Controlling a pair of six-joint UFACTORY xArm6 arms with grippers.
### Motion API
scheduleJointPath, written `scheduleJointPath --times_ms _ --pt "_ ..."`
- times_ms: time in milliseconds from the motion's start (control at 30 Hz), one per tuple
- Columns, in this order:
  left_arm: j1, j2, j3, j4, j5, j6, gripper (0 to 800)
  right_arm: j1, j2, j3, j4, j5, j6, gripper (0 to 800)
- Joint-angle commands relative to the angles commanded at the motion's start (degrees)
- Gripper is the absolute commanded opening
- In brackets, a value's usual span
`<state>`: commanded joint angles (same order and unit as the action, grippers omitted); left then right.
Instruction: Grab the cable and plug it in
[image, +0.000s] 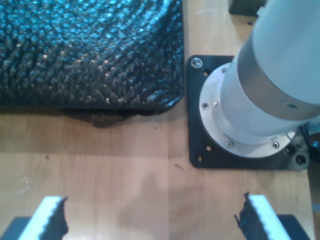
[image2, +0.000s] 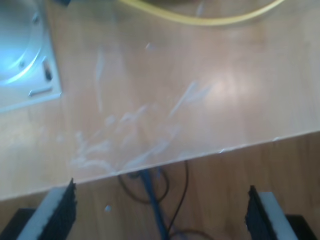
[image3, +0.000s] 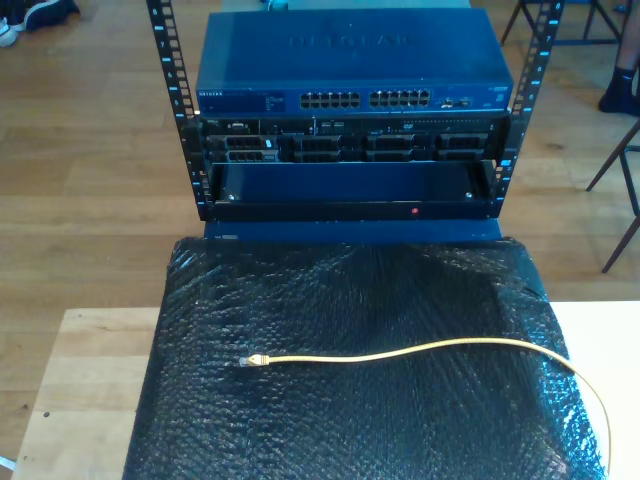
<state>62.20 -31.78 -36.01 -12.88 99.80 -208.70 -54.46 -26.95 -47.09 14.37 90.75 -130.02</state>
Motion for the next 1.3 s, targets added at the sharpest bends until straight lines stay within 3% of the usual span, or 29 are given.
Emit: scheduleJointPath --times_ms 433,800,1300 --pt "-4.04 0.35 -2.99 -3.69 3.52 -4.66 800 2.81 3.08 -7.12 11.34 7.38 2.90 794" --pt "-6.59 0.35 -3.34 -7.30 3.69 -8.44 800 5.63 6.77 -10.90 19.60 13.98 6.68 794" --pt "-9.76 0.62 -3.34 -12.13 4.22 -13.19 800 14.95 4.57 -10.55 20.40 12.31 11.52 796"
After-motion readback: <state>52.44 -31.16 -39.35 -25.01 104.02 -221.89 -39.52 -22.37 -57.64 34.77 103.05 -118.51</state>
